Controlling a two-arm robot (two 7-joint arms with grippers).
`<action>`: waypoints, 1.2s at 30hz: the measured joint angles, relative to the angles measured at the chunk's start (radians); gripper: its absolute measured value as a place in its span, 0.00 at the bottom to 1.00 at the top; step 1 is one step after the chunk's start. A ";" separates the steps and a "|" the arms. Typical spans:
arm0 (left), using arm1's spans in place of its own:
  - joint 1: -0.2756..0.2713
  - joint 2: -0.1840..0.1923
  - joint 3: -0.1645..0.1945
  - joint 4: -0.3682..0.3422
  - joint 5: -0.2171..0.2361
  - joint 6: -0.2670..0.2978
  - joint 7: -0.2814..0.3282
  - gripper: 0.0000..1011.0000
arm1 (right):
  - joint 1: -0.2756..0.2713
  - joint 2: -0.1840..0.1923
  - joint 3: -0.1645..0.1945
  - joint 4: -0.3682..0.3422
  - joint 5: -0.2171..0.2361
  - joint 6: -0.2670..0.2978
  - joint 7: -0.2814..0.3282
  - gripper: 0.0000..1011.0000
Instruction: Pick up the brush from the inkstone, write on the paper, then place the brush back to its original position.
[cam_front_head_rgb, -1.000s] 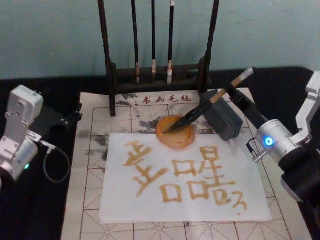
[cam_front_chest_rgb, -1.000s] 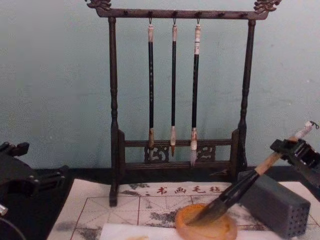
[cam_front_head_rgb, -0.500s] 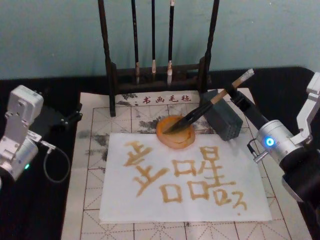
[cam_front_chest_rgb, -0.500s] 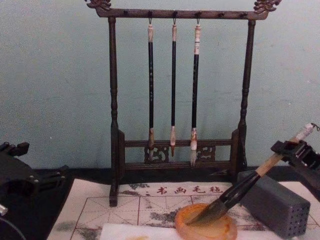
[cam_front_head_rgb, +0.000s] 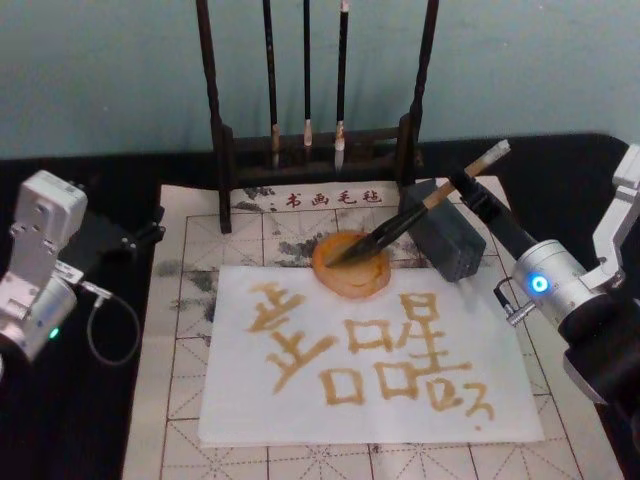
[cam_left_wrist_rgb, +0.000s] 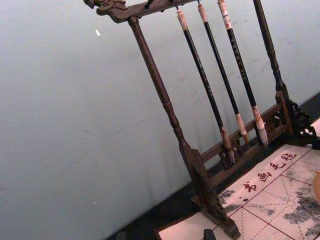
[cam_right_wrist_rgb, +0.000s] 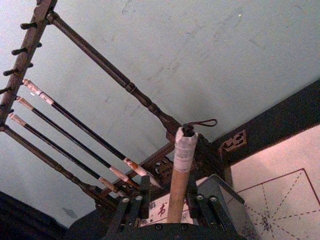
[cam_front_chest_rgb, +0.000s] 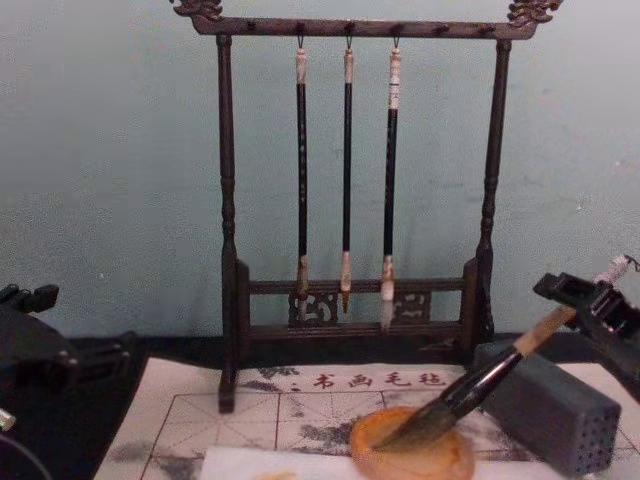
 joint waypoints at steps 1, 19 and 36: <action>0.000 0.000 0.000 0.000 0.000 0.000 0.000 0.99 | 0.000 0.000 0.000 0.000 0.000 0.000 0.000 0.46; 0.000 0.000 0.000 0.000 0.000 0.000 0.000 0.99 | 0.000 0.000 0.000 0.000 -0.001 -0.001 0.000 0.99; 0.000 0.000 0.000 0.000 0.000 0.000 0.000 0.99 | 0.006 0.002 0.000 0.006 0.008 0.001 -0.011 0.99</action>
